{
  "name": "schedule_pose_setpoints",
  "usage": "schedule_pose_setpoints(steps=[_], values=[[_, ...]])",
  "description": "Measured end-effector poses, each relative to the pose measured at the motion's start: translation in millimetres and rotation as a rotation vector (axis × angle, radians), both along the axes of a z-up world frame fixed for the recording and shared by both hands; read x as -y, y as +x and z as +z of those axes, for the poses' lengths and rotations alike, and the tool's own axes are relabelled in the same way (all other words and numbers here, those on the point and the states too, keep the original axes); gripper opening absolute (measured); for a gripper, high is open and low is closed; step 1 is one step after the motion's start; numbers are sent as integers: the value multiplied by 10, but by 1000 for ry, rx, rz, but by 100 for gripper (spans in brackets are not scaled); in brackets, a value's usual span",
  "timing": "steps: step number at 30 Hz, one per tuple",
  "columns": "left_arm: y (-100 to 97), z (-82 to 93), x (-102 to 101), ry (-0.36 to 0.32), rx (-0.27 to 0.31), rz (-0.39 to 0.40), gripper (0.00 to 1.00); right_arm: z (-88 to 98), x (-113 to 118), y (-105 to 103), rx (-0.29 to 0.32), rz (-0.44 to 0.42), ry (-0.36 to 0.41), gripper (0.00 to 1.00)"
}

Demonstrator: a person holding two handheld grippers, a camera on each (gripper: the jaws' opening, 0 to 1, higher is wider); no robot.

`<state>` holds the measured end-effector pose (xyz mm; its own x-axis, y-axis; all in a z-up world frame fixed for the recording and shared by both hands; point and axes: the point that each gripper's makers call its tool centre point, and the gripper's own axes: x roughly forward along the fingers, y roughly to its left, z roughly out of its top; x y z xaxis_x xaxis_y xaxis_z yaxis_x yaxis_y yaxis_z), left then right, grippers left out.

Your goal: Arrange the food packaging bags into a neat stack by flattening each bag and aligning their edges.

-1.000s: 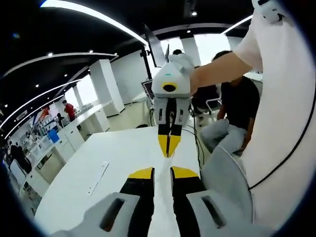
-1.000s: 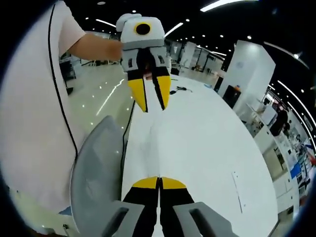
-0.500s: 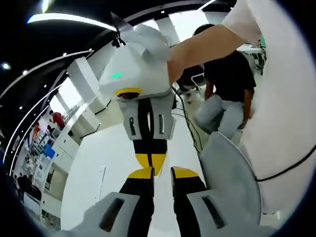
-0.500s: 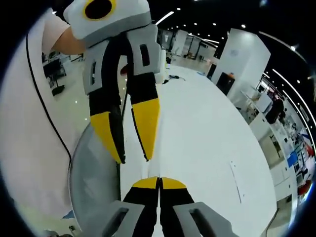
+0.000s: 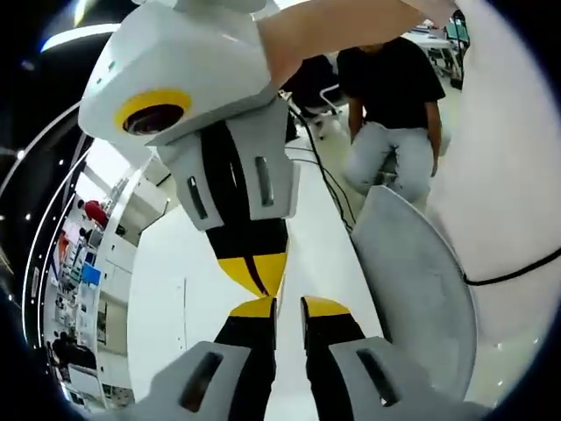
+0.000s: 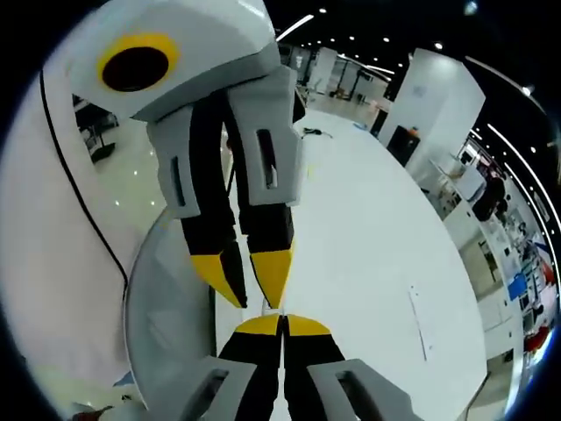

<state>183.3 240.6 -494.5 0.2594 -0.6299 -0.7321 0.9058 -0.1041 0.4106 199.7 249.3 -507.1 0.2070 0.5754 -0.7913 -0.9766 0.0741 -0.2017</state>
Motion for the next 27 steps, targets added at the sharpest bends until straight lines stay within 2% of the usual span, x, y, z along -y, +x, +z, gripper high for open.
schedule_pose_setpoints(steps=[4,7,13,17,27], values=[[18,-75,-26,22,-27,15,8,-33,-2,-24,-9,-7,-3,0],[45,-141,-36,50,-16,14,7,-38,-2,-34,-16,-13,-2,0],[20,-252,-29,81,-30,6,4,-50,18,-35,-20,-27,-7,0],[-11,-273,-24,89,-43,-7,0,-71,32,-25,-23,-42,-10,0],[-96,-252,-9,82,-74,-12,0,-47,16,-8,-22,-51,-8,0]])
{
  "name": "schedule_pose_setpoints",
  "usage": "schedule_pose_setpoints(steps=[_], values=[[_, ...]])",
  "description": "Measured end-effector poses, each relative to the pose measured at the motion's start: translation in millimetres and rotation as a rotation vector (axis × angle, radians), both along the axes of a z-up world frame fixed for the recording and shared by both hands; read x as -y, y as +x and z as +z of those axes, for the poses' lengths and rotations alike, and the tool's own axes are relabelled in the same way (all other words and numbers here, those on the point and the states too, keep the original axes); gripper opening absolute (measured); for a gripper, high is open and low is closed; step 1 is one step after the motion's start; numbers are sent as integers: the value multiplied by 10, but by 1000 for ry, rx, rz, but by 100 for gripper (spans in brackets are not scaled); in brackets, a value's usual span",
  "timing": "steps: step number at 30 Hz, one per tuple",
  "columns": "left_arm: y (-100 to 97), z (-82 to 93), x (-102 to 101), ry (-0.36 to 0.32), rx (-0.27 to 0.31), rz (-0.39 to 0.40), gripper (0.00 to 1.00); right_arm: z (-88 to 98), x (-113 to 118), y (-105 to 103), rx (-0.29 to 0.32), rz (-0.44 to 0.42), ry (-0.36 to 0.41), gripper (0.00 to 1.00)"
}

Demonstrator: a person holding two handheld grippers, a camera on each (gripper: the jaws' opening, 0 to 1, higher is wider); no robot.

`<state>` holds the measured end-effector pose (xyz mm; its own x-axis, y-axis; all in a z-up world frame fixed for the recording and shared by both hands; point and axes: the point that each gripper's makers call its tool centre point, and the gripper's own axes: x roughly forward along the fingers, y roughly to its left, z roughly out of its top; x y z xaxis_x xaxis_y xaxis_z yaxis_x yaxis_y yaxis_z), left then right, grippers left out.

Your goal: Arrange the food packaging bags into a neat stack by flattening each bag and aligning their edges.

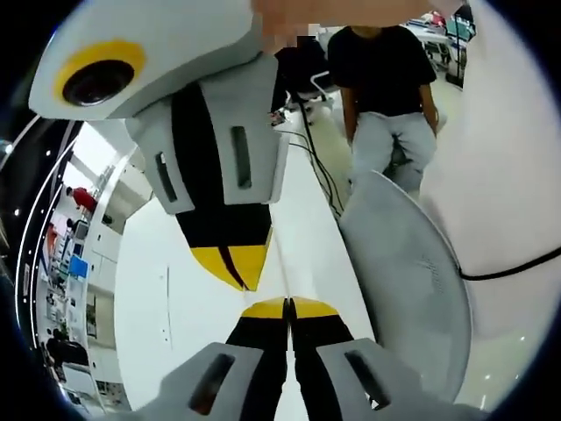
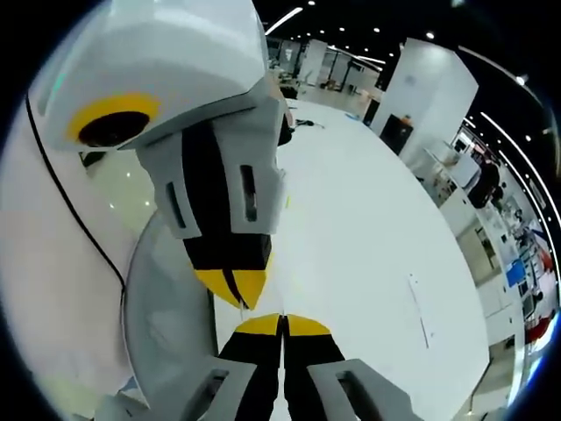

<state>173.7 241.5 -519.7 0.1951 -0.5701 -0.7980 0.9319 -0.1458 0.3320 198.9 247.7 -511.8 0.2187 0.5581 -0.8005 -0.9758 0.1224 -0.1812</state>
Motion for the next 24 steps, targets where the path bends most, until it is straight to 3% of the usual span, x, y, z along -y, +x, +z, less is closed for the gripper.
schedule_pose_setpoints(steps=[24], values=[[-157,-32,-70,-19,-66,17,0,14,18,183,21,-56,4,0]])
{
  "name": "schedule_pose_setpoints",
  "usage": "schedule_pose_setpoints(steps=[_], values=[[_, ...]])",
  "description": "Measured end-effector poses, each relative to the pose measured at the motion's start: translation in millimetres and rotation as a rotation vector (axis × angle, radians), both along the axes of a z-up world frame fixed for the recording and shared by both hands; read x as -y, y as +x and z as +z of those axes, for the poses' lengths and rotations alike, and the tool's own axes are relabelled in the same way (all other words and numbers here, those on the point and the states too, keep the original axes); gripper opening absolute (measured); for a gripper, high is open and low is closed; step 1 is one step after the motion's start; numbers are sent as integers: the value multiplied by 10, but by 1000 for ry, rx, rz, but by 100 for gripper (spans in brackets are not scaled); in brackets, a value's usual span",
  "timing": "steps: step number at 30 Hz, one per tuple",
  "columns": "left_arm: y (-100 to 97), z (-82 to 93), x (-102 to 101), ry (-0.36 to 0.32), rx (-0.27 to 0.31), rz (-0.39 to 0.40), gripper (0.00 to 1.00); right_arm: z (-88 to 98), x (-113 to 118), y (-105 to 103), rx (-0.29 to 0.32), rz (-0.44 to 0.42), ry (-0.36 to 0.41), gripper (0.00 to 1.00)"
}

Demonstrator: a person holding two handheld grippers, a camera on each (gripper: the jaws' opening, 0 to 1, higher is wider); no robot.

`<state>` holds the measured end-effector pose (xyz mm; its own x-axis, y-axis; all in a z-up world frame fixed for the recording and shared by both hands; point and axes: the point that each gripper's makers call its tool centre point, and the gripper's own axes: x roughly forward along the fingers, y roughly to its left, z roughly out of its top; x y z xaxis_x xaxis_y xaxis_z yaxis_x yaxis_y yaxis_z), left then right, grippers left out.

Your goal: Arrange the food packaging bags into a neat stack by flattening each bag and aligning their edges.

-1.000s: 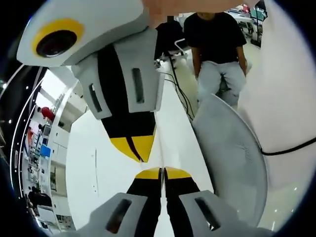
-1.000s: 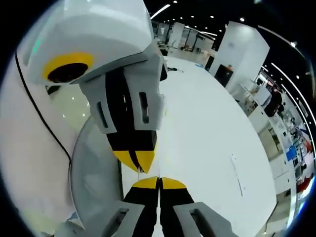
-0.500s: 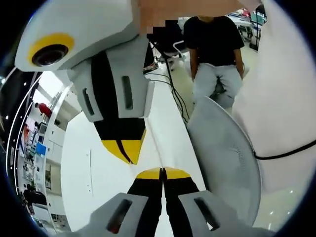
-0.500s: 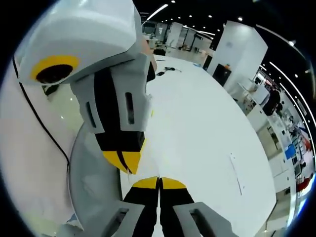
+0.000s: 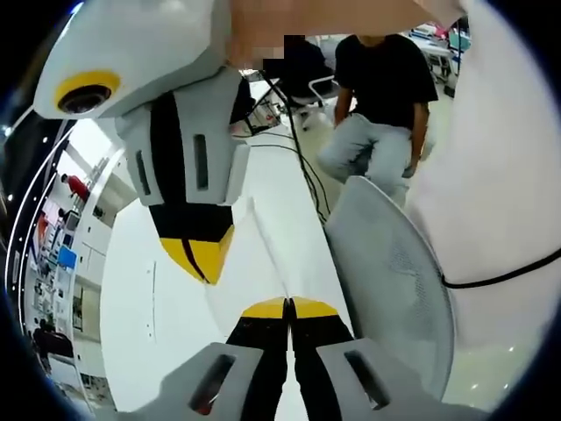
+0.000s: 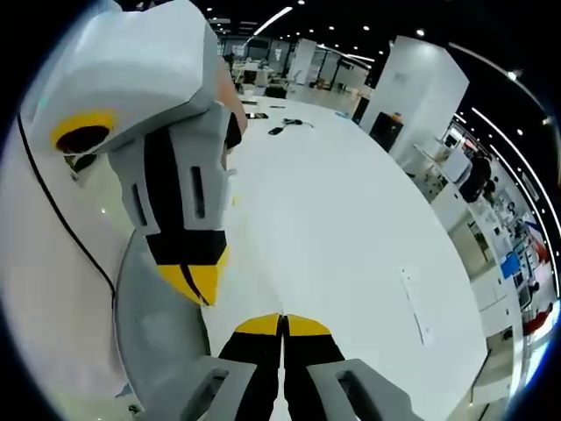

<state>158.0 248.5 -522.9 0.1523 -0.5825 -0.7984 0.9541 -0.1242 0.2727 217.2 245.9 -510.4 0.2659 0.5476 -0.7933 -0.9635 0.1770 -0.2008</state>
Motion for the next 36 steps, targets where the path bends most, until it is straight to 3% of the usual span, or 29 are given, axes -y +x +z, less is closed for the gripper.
schedule_pose_setpoints(steps=[21,36], values=[[-177,-94,-56,-17,-40,24,0,192,20,227,84,-112,64,0],[-194,-46,-65,-45,-34,18,0,159,86,315,94,-166,85,0]])
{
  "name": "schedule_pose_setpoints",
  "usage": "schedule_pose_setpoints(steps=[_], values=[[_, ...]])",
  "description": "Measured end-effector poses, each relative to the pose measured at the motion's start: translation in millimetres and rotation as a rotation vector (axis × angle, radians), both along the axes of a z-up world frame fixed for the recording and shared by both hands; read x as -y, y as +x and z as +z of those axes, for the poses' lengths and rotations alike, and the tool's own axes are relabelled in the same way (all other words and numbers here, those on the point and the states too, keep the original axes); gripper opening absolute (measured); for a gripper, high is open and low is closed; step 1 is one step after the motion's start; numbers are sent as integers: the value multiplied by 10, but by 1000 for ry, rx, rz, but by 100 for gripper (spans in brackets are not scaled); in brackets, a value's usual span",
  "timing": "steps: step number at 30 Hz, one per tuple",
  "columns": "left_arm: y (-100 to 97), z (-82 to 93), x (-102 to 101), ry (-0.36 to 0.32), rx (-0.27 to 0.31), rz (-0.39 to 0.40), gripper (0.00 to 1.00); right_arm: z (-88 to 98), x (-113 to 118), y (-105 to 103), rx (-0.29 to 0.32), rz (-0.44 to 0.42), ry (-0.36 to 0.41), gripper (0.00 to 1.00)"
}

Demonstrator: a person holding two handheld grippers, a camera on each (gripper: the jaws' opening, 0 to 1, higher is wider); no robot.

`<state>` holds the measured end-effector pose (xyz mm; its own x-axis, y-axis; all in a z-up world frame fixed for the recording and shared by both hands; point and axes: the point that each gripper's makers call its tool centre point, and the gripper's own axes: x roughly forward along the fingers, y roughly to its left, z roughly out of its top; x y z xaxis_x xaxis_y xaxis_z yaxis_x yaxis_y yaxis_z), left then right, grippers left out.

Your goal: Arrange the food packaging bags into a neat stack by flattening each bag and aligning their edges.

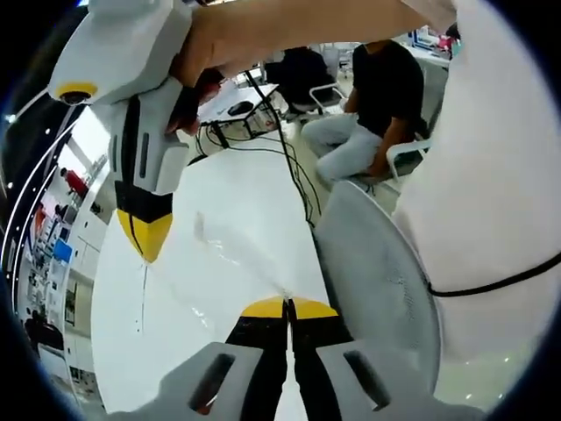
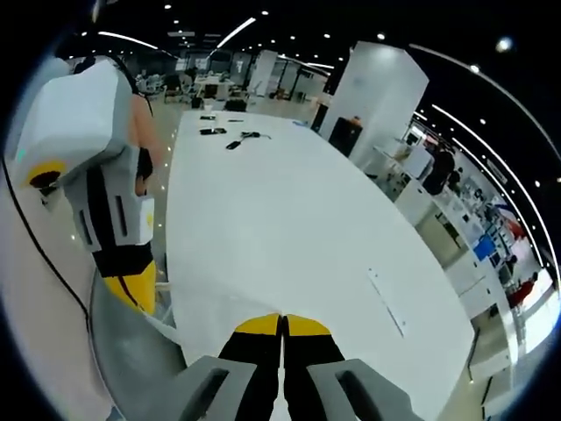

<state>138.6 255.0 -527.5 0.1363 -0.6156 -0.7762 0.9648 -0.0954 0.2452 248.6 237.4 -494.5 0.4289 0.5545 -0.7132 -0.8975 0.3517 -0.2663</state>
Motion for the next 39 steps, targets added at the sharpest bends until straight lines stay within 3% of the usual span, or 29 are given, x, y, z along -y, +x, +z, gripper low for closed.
schedule_pose_setpoints(steps=[22,39], values=[[49,-32,-68,-19,4,55,0,-18,-24,-42,0,1,23,0],[104,131,42,-40,38,63,0,102,93,-31,21,-34,48,0]])
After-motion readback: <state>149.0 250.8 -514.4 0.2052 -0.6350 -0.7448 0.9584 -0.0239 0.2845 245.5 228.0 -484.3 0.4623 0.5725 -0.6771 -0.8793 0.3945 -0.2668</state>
